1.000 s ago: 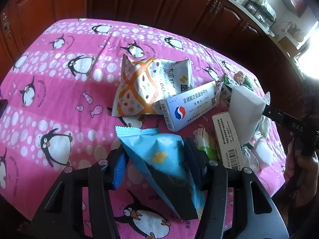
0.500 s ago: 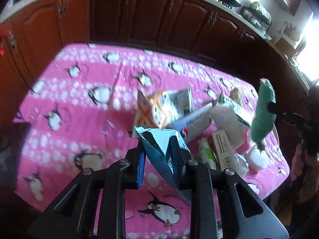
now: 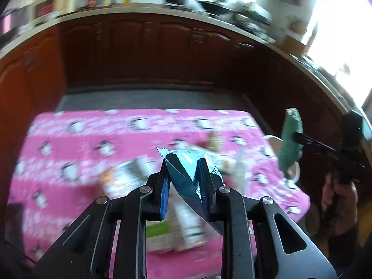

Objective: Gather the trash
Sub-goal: 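Carry both items over the white bin and open both grippers to drop them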

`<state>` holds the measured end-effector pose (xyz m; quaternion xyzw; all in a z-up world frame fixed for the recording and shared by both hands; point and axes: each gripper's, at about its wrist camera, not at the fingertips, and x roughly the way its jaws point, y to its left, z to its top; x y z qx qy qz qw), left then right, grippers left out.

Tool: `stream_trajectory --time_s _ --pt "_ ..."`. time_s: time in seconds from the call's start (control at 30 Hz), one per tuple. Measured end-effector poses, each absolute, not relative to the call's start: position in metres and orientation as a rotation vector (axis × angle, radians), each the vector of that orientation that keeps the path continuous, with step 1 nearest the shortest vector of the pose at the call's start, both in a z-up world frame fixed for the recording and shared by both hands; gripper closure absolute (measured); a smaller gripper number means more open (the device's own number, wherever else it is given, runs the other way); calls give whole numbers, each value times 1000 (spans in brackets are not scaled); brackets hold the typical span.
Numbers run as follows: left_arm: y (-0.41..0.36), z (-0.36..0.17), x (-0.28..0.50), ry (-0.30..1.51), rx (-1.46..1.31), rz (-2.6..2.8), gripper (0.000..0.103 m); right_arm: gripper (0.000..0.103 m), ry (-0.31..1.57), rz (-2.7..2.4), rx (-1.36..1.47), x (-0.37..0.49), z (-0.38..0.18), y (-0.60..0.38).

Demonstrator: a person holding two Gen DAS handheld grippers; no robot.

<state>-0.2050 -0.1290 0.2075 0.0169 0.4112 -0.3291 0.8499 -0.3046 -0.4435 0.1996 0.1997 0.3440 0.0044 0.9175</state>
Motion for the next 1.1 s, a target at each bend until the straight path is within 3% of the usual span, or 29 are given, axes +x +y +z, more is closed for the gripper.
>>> stream_trajectory --time_s 0.37,0.73,0.8,0.83,0.87,0.97,1.1 --pt "-327 200 -219 935 86 -960 83 82 782 -308 466 -348 162 -563" --pt "-485 143 -228 1008 158 -963 83 82 847 -519 539 -367 92 -649" --pt "-499 134 -228 1009 157 -949 82 80 844 -561 555 -374 84 -661" --pt "-507 128 -228 1015 152 -941 81 71 849 -582 559 -375 81 -664" --pt "-508 124 -228 1027 144 -943 76 60 852 -601 570 -378 79 -669" --pt "-513 113 -228 1078 121 -960 52 56 838 -603 595 -390 76 -665" --pt "-512 114 -233 1091 128 -985 50 56 874 -588 593 -396 70 -662"
